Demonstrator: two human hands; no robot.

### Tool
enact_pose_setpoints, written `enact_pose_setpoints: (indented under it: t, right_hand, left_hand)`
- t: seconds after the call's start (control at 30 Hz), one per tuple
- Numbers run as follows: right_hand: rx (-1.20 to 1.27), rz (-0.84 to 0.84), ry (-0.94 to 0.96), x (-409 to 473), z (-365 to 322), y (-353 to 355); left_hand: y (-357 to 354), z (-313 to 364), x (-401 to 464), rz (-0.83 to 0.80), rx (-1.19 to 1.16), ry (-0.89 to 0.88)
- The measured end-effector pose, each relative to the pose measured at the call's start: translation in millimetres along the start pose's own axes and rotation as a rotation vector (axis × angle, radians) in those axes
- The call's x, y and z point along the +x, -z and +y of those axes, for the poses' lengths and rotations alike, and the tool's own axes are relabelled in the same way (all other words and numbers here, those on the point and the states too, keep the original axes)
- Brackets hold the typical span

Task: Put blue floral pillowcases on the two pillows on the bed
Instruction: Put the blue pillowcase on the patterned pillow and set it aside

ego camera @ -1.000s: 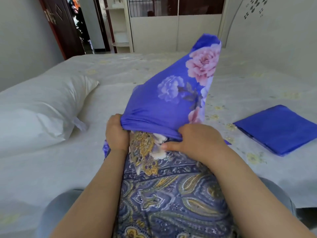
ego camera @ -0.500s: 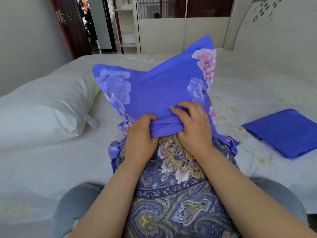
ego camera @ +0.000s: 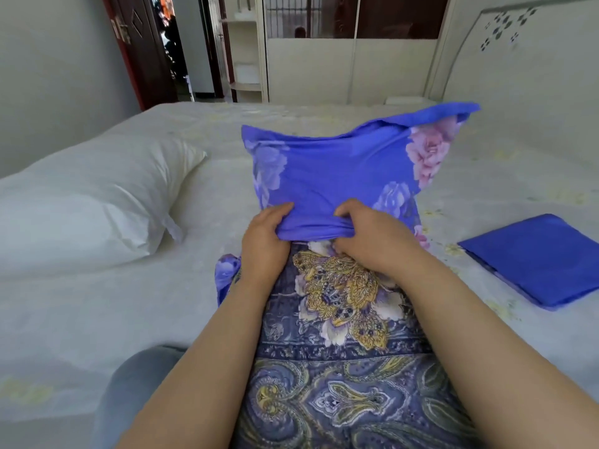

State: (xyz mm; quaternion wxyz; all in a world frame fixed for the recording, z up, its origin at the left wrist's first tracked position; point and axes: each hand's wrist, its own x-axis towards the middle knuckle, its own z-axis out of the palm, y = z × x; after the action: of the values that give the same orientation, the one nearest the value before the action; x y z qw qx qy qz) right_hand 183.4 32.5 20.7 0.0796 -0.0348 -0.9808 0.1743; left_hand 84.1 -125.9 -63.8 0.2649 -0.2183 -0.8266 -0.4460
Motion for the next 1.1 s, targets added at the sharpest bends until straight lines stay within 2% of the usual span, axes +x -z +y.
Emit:
enact_pose_setpoints:
  t: [0.07,0.17,0.33,0.47,0.53,0.6,0.67,0.73,0.8,0.87,0.93,0.97,1.03,1.1]
  right_hand:
    - [-0.118,0.192,-0.013,5,5,-14]
    - [-0.195,0.556,0.046,13,12,-48]
    - [0.094,0.96,-0.05,18,37,-56]
    - [0.316,1.119,-0.115,12,45,-50]
    - [0.57,1.082,-0.197,4,46,-54]
    - [0.771,0.953,-0.266,-5,49,-57]
    - [0.689,0.755,-0.214,-12,49,-53]
    - [0.468,0.443,-0.09,-17,42,-41]
    - [0.265,0.067,-0.021,-19,32,-28]
    - [0.213,-0.137,-0.062,-18,30,-16]
    - [0.193,-0.094,-0.122,-14,35,-11]
    - [0.148,0.014,-0.14,-12,38,-13]
    - [0.076,0.332,-0.155,-9,39,-24]
    - [0.151,0.586,-0.155,-7,39,-39]
  left_hand:
    - [3,10,-3,0.024,-0.093,0.061]
    - [4,42,-12,0.15,-0.189,0.116]
    - [-3,61,-25,0.074,0.072,-0.125]
    - [-8,48,-16,0.065,0.366,-0.246]
    - [-12,41,-17,0.055,0.423,-0.269]
    - [-15,32,-19,0.048,0.43,-0.224]
    - [-13,26,-17,0.024,0.409,-0.057]
    - [-10,17,-11,-0.009,0.399,0.105]
    - [-8,8,-7,-0.03,0.419,0.159]
    - [-9,6,-5,-0.074,0.458,0.155]
    - [-8,8,1,-0.157,0.453,0.174]
    - [-6,9,6,-0.215,0.424,0.197]
    - [4,11,22,-0.374,0.337,0.233]
    - [15,18,36,-0.514,0.279,0.217]
